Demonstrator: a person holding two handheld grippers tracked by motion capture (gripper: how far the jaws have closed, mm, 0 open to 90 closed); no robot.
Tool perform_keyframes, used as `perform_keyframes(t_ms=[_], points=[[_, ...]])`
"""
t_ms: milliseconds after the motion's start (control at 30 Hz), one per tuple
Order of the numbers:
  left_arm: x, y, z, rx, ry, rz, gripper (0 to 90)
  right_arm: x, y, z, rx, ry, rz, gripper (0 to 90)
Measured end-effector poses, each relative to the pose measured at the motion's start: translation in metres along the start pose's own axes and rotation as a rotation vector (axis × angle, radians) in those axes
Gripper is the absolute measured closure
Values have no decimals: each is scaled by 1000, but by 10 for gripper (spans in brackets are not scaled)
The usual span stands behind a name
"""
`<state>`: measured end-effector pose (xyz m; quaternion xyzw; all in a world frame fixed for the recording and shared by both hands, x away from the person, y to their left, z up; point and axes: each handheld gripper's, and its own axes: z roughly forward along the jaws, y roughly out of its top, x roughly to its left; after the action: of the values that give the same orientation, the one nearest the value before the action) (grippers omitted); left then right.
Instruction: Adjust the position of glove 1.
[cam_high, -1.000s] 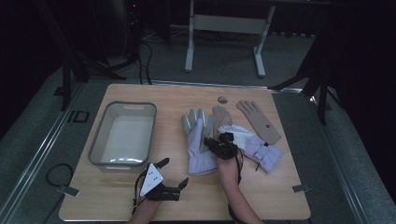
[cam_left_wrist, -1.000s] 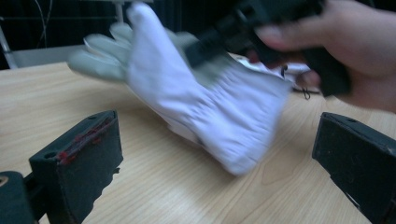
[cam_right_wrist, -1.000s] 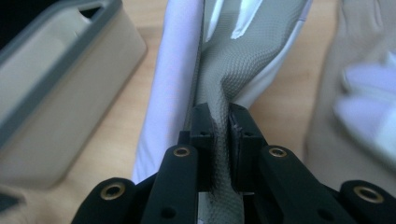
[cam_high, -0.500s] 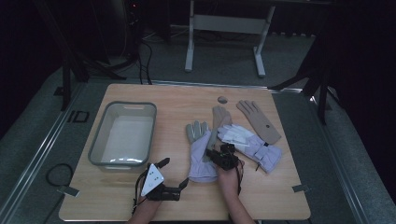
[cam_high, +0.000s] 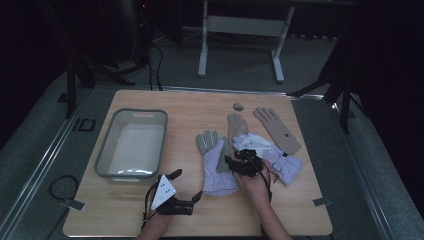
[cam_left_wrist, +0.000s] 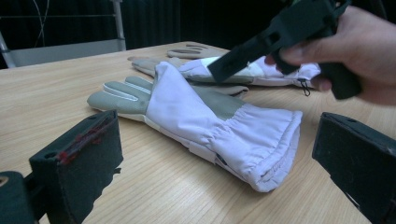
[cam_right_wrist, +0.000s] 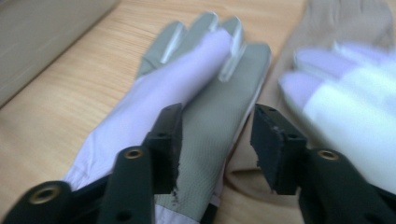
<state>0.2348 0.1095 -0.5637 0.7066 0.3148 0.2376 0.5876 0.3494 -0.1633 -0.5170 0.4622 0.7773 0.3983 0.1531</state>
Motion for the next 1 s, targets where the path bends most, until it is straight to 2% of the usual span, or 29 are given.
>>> perform_keyframes(t_ms=[100,167,233,300,367,400,500,533,567,600,733,767,833,1000], points=[[0,0,0,-2,1,-7,15,-10,8,-11,-18,32,-108,523],[0,0,0,1,1,-10,15,-18,12,-19,-18,51,-157,523],[0,0,0,1,1,-10,15,-28,15,-26,-17,37,-189,535],[0,0,0,0,1,-10,15,-40,18,-33,-21,35,-206,538],[0,0,0,0,2,-11,15,-44,19,-36,-18,27,-211,543],[0,0,0,0,2,-10,15,-55,21,-41,-11,3,-224,548],[0,0,0,0,2,-10,15,-78,23,-52,-8,-5,-247,550],[0,0,0,0,2,-10,15,-78,23,-52,-8,-5,-247,550],[0,0,0,0,2,-10,15,-85,23,-55,-8,0,-258,550],[0,0,0,0,2,-10,15,-101,23,-62,-2,2,-267,558],[0,0,0,0,2,-9,15,-125,26,-73,27,3,-289,562],[0,0,0,1,2,-10,15,-131,28,-74,41,18,-288,561],[0,0,0,0,3,-11,15,-140,30,-73,64,14,-277,561],[0,0,0,2,2,-11,15,-147,25,-56,122,95,-281,524]])
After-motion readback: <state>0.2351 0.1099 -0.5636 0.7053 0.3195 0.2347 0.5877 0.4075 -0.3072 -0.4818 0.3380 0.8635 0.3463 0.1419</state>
